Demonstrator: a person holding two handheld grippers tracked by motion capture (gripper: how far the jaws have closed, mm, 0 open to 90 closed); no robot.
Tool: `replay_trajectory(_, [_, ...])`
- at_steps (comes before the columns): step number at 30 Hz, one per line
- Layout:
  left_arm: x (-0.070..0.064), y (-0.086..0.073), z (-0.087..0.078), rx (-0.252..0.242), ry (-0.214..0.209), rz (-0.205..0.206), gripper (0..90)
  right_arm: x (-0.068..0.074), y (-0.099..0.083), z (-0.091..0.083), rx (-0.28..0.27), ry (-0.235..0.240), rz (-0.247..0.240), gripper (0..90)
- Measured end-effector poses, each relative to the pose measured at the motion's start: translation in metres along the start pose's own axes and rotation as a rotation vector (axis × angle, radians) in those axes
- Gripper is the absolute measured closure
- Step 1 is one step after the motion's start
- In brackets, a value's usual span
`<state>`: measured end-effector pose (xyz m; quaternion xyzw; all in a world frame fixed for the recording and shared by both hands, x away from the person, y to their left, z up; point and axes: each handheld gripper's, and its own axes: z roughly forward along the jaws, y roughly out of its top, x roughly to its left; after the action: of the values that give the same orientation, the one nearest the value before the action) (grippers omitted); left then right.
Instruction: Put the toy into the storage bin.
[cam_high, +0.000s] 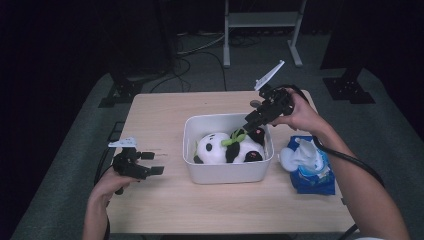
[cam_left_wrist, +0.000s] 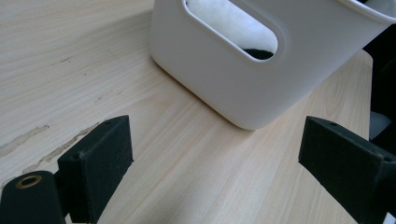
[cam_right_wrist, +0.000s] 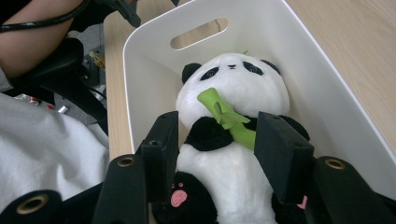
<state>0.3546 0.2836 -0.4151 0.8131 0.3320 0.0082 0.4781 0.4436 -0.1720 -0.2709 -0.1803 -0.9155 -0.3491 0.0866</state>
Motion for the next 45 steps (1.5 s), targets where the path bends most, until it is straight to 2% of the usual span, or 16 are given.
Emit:
replay_trajectory(28, [0.000,0.002,0.007,0.016,-0.014,0.003,8.6,0.005,-0.047,-0.028,-0.065,-0.055,0.073,47.4])
replay_trajectory(45, [0.000,0.002,0.010,0.027,-0.020,0.005,8.6,0.005,-0.089,-0.033,-0.095,-0.069,0.129,47.0])
